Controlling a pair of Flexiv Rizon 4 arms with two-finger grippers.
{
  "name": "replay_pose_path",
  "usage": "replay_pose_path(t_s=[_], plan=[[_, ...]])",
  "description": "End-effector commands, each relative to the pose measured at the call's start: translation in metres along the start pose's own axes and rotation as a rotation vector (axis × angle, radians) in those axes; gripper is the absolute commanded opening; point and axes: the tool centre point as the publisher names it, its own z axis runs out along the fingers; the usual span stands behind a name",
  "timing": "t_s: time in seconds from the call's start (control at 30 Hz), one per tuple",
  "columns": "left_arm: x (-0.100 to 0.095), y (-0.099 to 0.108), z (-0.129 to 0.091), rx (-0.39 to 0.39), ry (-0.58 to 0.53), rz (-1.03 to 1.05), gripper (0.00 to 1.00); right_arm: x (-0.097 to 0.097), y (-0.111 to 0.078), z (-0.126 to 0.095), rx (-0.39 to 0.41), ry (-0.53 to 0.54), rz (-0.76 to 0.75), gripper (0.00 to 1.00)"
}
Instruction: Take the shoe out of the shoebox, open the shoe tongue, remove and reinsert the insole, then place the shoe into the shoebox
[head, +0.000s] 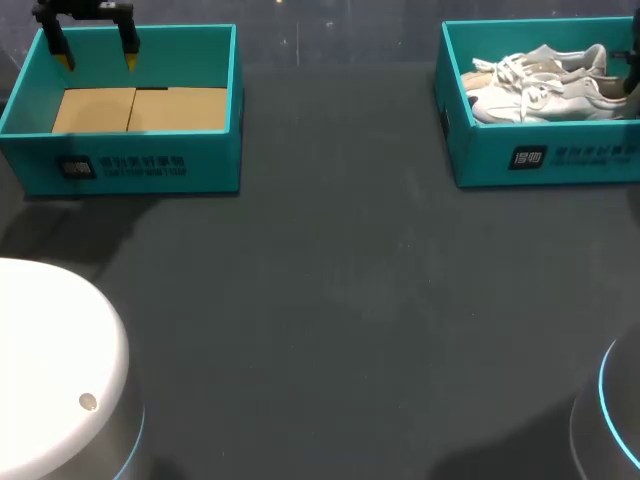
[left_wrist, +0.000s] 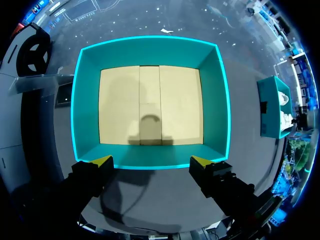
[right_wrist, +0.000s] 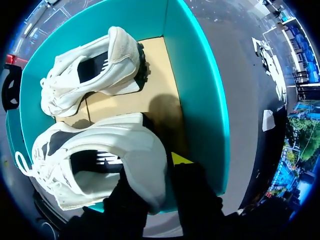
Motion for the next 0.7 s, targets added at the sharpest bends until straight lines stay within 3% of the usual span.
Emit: replay_pose_path(t_s=[0.03,0.37,0.7], plan=[[0.000,0.000,-0.001,-0.001,0.000,0.000,1.00,0.005,0.003,-0.021,0.006,-0.007,0.002,0.00],[0.000,0.000,-0.001,-0.001,0.000,0.000,1.00,0.003,0.013,-0.041,0.009,-0.033,0.014,0.00],[0.000,0.000,-0.001,-0.001,0.000,0.000,1.00,-0.011,0.020,-0.029,0.030,-0.068,0.050,0.00]])
